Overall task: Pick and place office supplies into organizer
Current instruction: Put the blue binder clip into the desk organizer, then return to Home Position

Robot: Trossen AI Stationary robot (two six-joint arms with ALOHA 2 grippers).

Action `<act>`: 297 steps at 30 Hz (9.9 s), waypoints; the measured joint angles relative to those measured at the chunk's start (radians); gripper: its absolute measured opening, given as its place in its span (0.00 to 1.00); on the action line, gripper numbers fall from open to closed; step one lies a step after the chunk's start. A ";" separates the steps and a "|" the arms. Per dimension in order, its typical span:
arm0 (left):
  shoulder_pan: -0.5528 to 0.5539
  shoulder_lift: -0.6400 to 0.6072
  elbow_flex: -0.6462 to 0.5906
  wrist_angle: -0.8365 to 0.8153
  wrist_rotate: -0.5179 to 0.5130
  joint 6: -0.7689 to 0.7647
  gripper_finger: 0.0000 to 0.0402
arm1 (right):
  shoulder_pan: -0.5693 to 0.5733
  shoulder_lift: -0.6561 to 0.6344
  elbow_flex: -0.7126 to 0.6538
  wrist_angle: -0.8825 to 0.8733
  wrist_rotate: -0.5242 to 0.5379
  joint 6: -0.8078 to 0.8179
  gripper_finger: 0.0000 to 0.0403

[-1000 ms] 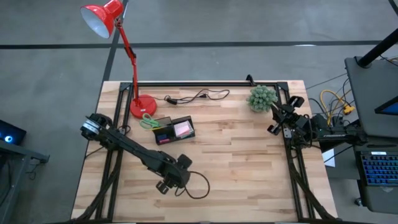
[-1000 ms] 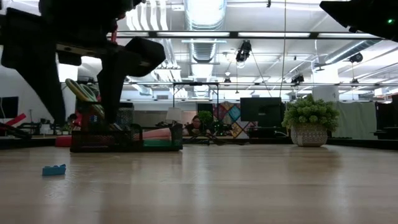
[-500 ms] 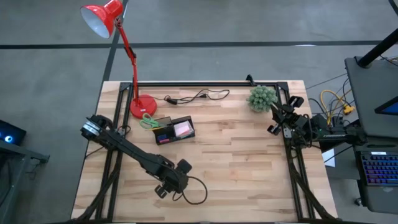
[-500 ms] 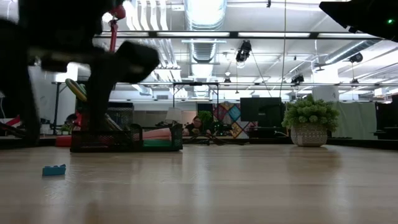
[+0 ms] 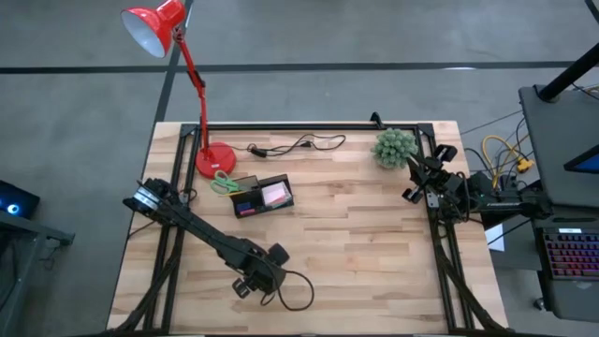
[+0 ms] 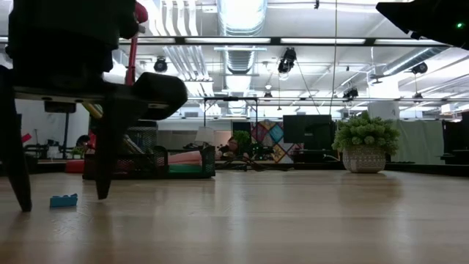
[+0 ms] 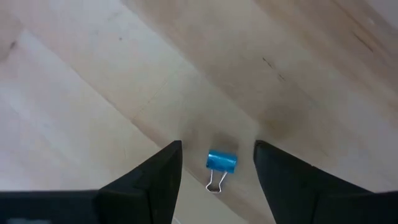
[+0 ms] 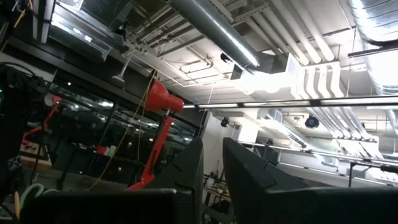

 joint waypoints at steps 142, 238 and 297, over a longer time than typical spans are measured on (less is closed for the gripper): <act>0.218 -0.095 0.114 -0.544 -0.274 0.181 0.06 | 0.000 0.000 0.000 0.001 0.000 0.004 0.13; 0.506 -1.847 -1.147 0.681 -0.356 -0.028 0.01 | 0.003 -0.002 0.000 -0.061 0.071 0.176 0.13; 0.506 -1.823 -1.150 0.583 -0.118 -0.184 0.01 | 0.002 -0.001 -0.001 -0.652 -0.236 0.708 0.13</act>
